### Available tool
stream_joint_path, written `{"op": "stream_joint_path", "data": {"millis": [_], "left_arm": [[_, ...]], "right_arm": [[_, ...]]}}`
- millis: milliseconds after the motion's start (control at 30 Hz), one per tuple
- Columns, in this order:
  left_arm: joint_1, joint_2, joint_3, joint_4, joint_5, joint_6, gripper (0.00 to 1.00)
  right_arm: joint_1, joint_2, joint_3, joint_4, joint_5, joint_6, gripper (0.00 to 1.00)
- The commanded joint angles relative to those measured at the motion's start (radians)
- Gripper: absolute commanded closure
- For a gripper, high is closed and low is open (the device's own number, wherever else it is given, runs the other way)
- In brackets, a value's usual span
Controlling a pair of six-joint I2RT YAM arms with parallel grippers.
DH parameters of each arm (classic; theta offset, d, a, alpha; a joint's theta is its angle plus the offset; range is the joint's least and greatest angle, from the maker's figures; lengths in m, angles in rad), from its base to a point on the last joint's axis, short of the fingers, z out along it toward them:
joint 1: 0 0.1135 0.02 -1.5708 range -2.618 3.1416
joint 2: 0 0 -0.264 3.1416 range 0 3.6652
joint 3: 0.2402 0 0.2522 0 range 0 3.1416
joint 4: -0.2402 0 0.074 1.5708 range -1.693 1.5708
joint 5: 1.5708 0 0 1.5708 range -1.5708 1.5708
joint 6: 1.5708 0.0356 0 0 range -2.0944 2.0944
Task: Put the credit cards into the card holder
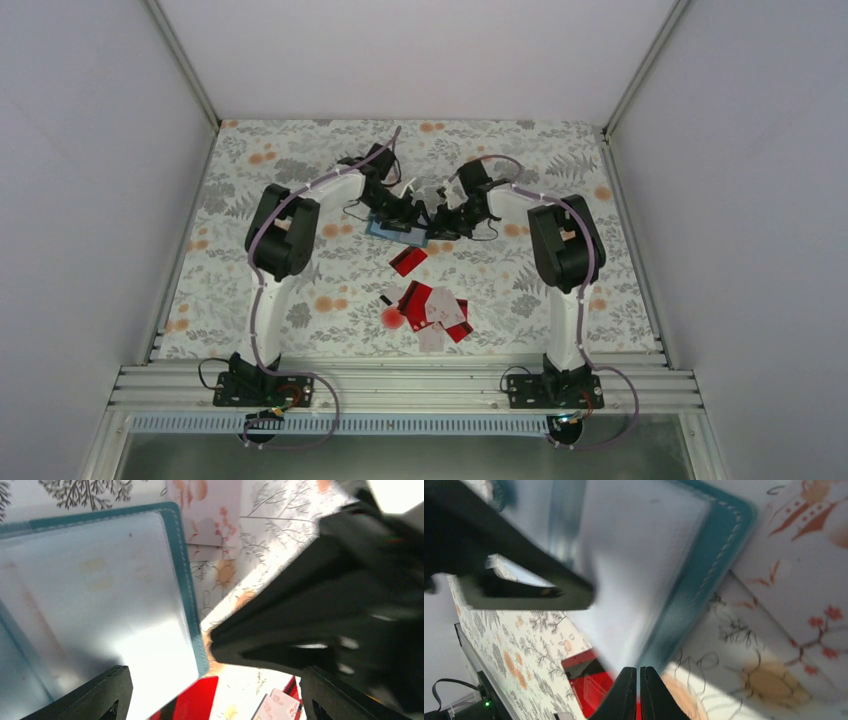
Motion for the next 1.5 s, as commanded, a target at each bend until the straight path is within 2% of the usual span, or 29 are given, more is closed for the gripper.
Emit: {"op": "stream_joint_path", "data": {"millis": [0, 333, 667, 900, 1200, 1467], "left_arm": [[-0.012, 0.047, 0.005, 0.026, -0.009, -0.021, 0.15], [-0.041, 0.066, 0.077, 0.004, -0.041, -0.053, 0.16], [-0.043, -0.022, 0.109, -0.036, -0.109, -0.059, 0.14], [-0.044, -0.077, 0.109, -0.051, -0.140, -0.057, 0.14], [-0.044, -0.124, 0.103, -0.067, -0.162, -0.054, 0.14], [-0.043, -0.132, 0.062, -0.033, -0.156, -0.059, 0.14]], "right_arm": [[-0.013, -0.107, -0.039, -0.013, 0.029, -0.010, 0.96], [-0.055, -0.255, -0.131, -0.040, 0.095, -0.026, 0.96], [-0.058, -0.392, -0.208, -0.077, 0.159, -0.041, 0.93], [-0.057, -0.506, -0.258, -0.110, 0.204, -0.034, 0.79], [-0.033, -0.601, -0.324, -0.147, 0.229, -0.022, 0.47], [-0.014, -0.686, -0.440, -0.129, 0.236, 0.008, 0.44]]}}
